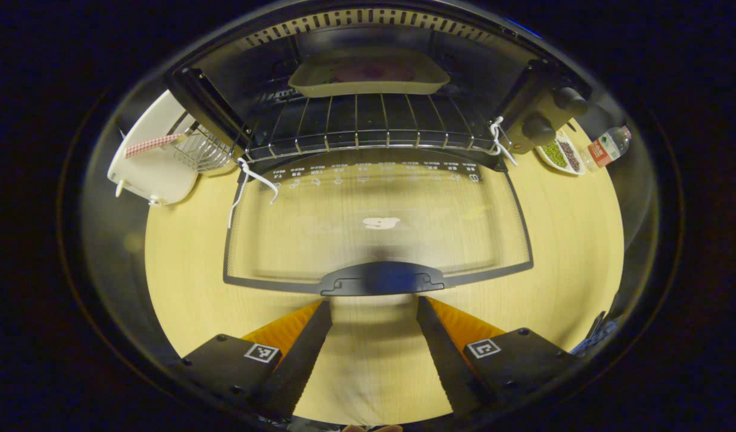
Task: Open the electric oven with the left hand, put the food in, and close the electric oven.
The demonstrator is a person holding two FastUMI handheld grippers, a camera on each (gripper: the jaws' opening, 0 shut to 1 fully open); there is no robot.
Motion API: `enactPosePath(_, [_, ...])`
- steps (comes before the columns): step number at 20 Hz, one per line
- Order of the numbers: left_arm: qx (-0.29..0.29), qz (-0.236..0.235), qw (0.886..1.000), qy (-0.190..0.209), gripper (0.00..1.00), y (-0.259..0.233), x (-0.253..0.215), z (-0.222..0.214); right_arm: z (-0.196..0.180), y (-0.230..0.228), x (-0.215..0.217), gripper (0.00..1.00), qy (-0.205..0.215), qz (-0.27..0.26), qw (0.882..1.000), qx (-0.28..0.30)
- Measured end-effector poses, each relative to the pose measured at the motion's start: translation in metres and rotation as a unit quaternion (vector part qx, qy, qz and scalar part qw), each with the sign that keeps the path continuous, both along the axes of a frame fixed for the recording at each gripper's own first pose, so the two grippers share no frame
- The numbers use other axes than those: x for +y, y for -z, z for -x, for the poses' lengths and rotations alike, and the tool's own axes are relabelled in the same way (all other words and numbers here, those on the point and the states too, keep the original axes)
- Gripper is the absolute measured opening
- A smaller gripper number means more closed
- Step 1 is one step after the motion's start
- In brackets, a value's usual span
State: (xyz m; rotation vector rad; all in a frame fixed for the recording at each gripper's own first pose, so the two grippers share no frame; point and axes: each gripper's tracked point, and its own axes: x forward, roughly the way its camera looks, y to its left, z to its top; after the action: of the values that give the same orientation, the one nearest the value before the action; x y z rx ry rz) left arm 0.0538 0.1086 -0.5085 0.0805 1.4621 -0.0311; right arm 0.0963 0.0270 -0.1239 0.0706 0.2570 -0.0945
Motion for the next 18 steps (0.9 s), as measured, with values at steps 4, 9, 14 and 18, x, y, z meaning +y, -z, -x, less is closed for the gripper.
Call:
enactPosePath(4, [0.007, -0.004, 1.000, 0.003, 0.98, 0.010, 0.002, -0.004, 0.003, 0.003, -0.003, 0.98, 0.003, 0.003, 1.000, 0.005])
enactPosePath(9, [0.013, 0.008, 1.000, -0.001, 0.97, 0.014, 0.001, -0.005, 0.006, 0.004, -0.001, 0.98, 0.002, 0.006, 1.000, 0.007])
enactPosePath(14, [0.002, 0.008, 1.000, 0.002, 0.97, 0.005, 0.001, -0.006, 0.009, 0.003, 0.001, 0.98, -0.001, 0.005, 1.000, 0.008])
enactPosePath(18, [-0.012, 0.011, 1.000, 0.003, 1.00, -0.007, 0.001, -0.007, 0.011, 0.000, 0.007, 0.98, -0.009, 0.005, 1.000, 0.006])
